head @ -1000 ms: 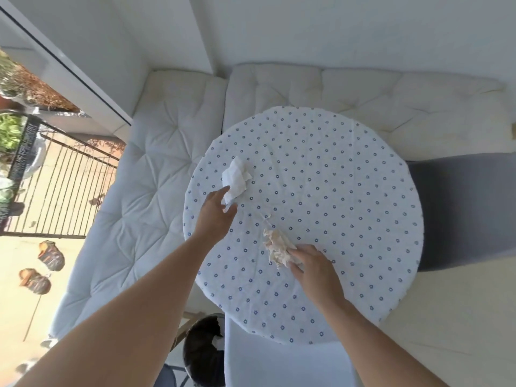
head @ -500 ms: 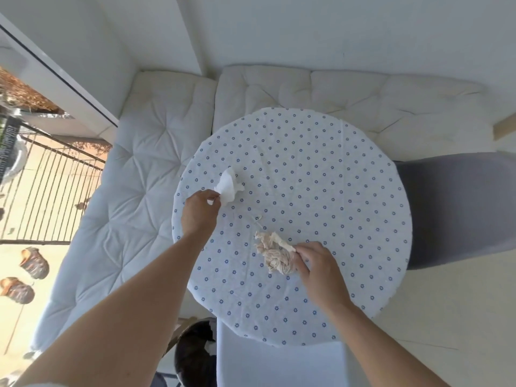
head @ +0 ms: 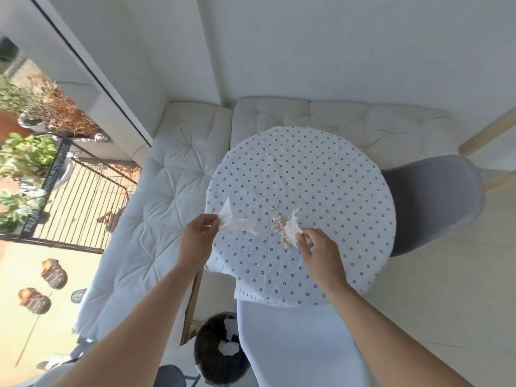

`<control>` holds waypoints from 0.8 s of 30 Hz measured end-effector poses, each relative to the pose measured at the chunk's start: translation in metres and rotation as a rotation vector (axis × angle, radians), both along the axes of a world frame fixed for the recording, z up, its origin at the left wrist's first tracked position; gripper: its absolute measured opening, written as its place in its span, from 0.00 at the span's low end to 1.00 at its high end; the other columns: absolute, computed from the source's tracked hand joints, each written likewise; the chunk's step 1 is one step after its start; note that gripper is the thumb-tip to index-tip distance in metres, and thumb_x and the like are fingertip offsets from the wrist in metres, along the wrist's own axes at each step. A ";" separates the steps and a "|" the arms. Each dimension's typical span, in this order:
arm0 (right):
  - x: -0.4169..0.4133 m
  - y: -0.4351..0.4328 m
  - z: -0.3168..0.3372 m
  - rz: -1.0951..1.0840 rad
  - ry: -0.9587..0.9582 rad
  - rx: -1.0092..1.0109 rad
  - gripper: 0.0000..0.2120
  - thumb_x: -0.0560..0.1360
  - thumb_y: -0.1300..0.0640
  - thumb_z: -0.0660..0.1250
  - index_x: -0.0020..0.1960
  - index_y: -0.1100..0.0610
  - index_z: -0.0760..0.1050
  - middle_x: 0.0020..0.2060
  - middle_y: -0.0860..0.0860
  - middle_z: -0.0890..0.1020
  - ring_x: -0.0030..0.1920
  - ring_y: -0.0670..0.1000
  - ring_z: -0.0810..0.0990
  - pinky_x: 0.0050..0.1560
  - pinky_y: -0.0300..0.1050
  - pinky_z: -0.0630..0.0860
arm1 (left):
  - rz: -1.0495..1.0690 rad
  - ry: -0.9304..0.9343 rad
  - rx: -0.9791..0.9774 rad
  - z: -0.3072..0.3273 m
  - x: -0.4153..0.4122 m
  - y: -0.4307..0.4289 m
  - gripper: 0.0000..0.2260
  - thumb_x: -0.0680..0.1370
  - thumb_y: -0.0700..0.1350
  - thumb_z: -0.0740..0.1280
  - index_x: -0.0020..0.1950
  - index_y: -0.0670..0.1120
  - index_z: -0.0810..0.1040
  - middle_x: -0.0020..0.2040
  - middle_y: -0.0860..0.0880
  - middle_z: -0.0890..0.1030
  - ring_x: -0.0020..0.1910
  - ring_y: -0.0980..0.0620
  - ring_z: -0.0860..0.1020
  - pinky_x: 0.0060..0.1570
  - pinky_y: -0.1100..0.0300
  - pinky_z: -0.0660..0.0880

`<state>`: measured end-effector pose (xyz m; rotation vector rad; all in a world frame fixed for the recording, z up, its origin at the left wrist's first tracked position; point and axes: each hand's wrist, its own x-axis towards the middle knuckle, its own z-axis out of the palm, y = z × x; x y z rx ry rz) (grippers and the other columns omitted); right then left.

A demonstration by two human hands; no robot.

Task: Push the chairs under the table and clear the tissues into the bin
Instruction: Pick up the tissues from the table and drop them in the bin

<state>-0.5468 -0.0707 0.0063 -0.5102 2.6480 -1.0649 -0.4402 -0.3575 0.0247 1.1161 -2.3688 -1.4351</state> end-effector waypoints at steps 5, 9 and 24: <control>0.065 -0.004 0.029 -0.012 -0.003 0.009 0.09 0.84 0.52 0.65 0.59 0.54 0.81 0.46 0.48 0.82 0.44 0.51 0.81 0.48 0.53 0.82 | 0.008 -0.008 0.035 0.025 0.082 -0.007 0.04 0.80 0.47 0.71 0.52 0.51 0.86 0.44 0.55 0.88 0.42 0.58 0.85 0.47 0.52 0.83; 0.124 -0.009 0.053 0.023 -0.011 0.009 0.07 0.82 0.56 0.67 0.58 0.55 0.81 0.40 0.42 0.78 0.38 0.39 0.78 0.40 0.36 0.73 | 0.011 0.002 0.054 0.037 0.154 -0.009 0.03 0.80 0.46 0.72 0.51 0.53 0.85 0.44 0.55 0.88 0.41 0.59 0.86 0.45 0.54 0.83; 0.315 -0.051 0.006 0.159 -0.318 0.141 0.08 0.83 0.52 0.65 0.58 0.53 0.80 0.43 0.45 0.83 0.41 0.39 0.79 0.35 0.30 0.72 | 0.115 -0.123 0.165 -0.016 0.367 0.007 0.04 0.80 0.46 0.71 0.51 0.54 0.85 0.43 0.55 0.88 0.37 0.61 0.84 0.42 0.58 0.82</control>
